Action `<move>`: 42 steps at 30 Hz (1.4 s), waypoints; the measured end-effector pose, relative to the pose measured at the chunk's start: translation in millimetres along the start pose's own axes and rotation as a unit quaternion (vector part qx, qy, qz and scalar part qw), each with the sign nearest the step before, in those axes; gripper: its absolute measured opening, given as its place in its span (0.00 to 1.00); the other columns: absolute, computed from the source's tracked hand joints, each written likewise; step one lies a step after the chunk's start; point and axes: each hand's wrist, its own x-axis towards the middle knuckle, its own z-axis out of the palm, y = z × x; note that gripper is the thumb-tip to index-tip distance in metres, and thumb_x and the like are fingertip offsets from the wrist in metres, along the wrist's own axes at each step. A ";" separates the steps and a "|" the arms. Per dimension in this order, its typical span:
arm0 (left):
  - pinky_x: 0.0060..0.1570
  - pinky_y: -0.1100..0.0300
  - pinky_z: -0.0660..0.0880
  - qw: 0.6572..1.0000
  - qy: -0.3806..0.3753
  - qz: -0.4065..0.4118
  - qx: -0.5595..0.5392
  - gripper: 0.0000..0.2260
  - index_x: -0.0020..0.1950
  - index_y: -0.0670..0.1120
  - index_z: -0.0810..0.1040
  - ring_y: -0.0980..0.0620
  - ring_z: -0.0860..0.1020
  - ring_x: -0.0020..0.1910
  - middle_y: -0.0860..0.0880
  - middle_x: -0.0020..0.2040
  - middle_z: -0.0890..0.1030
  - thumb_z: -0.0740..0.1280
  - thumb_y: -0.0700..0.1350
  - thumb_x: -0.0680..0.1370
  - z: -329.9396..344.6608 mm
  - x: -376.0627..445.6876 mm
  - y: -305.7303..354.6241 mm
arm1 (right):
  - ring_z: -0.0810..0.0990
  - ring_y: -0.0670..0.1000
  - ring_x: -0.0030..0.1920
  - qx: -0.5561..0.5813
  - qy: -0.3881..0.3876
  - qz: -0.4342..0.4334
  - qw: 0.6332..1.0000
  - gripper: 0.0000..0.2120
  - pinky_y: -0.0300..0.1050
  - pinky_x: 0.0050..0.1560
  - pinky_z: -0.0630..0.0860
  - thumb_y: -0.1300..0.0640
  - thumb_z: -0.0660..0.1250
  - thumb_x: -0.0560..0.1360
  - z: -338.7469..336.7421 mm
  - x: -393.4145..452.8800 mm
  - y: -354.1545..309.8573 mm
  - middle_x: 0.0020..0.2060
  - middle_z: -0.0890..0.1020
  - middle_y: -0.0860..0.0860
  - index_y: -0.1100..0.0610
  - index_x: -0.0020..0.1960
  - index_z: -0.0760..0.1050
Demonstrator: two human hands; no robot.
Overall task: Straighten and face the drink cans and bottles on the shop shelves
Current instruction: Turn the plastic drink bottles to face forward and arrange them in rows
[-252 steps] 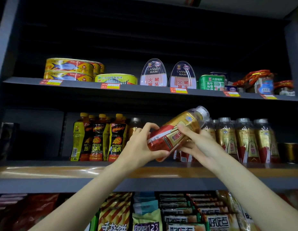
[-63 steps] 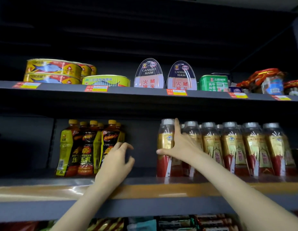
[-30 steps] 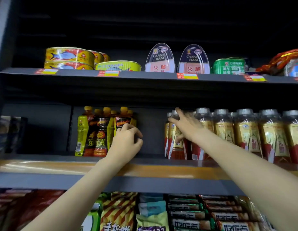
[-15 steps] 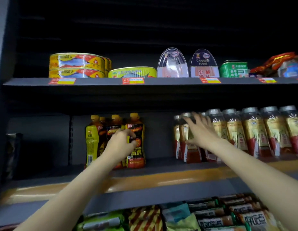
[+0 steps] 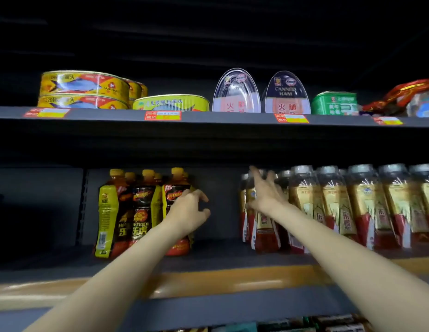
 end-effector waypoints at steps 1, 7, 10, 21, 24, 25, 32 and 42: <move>0.58 0.59 0.67 1.000 -0.004 0.004 -0.002 0.14 0.63 0.45 0.72 0.45 0.71 0.62 0.44 0.61 0.71 0.65 0.43 0.77 1.9 5.4 1.2 | 0.66 0.64 0.69 -0.013 0.002 -0.008 1.000 0.48 0.55 0.62 0.72 0.55 0.73 0.71 -3.9 -2.4 0.5 0.75 0.47 0.60 0.47 0.77 0.43; 0.61 0.55 0.71 0.998 -0.043 0.023 -0.049 0.25 0.68 0.48 0.65 0.47 0.70 0.65 0.43 0.66 0.70 0.69 0.44 0.74 30.5 43.1 23.7 | 0.67 0.64 0.67 -0.111 0.018 -0.070 0.991 0.48 0.53 0.59 0.73 0.46 0.73 0.70 -35.8 -23.6 12.1 0.71 0.54 0.63 0.51 0.77 0.43; 0.65 0.54 0.68 0.996 -0.061 0.015 -0.068 0.34 0.73 0.50 0.56 0.45 0.66 0.69 0.42 0.70 0.66 0.71 0.44 0.73 49.1 56.6 36.5 | 0.57 0.64 0.71 -0.224 0.075 -0.114 0.965 0.49 0.55 0.69 0.61 0.37 0.68 0.70 -39.9 -26.3 23.7 0.71 0.57 0.64 0.56 0.77 0.44; 0.65 0.49 0.68 0.973 -0.170 -0.066 -0.142 0.49 0.73 0.55 0.30 0.43 0.68 0.68 0.42 0.72 0.65 0.70 0.43 0.74 109.0 84.6 45.0 | 0.54 0.58 0.75 -0.142 0.042 -0.194 0.970 0.49 0.59 0.73 0.35 0.32 0.66 0.68 -35.9 -7.1 54.6 0.75 0.51 0.56 0.48 0.77 0.41; 0.64 0.51 0.68 0.974 -0.143 -0.073 -0.159 0.48 0.73 0.55 0.31 0.43 0.69 0.67 0.42 0.72 0.66 0.70 0.43 0.74 116.5 86.2 43.5 | 0.54 0.58 0.75 -0.139 0.049 -0.201 0.968 0.49 0.58 0.72 0.34 0.32 0.66 0.68 -35.9 -6.8 56.4 0.74 0.52 0.55 0.47 0.77 0.42; 0.64 0.51 0.68 0.974 -0.133 -0.074 -0.165 0.48 0.74 0.55 0.32 0.43 0.69 0.67 0.43 0.71 0.66 0.70 0.44 0.74 117.1 85.5 42.6 | 0.54 0.58 0.75 -0.138 0.050 -0.203 0.968 0.49 0.58 0.72 0.34 0.32 0.66 0.68 -35.9 -6.5 57.0 0.74 0.52 0.55 0.47 0.77 0.42; 0.66 0.47 0.67 0.967 -0.137 -0.074 -0.203 0.51 0.74 0.58 0.36 0.44 0.68 0.68 0.44 0.70 0.67 0.73 0.40 0.70 101.9 78.2 36.9 | 0.53 0.58 0.75 -0.153 0.034 -0.194 0.968 0.49 0.59 0.73 0.35 0.31 0.64 0.68 -38.4 -8.4 53.6 0.74 0.52 0.56 0.48 0.77 0.41; 0.57 0.45 0.76 0.930 -0.239 -0.080 -0.269 0.49 0.74 0.62 0.38 0.44 0.69 0.66 0.45 0.72 0.64 0.71 0.35 0.71 83.8 69.4 55.0 | 0.45 0.57 0.76 -0.155 0.044 -0.179 0.971 0.49 0.64 0.71 0.34 0.29 0.63 0.68 -38.3 -8.9 59.0 0.76 0.49 0.52 0.44 0.77 0.40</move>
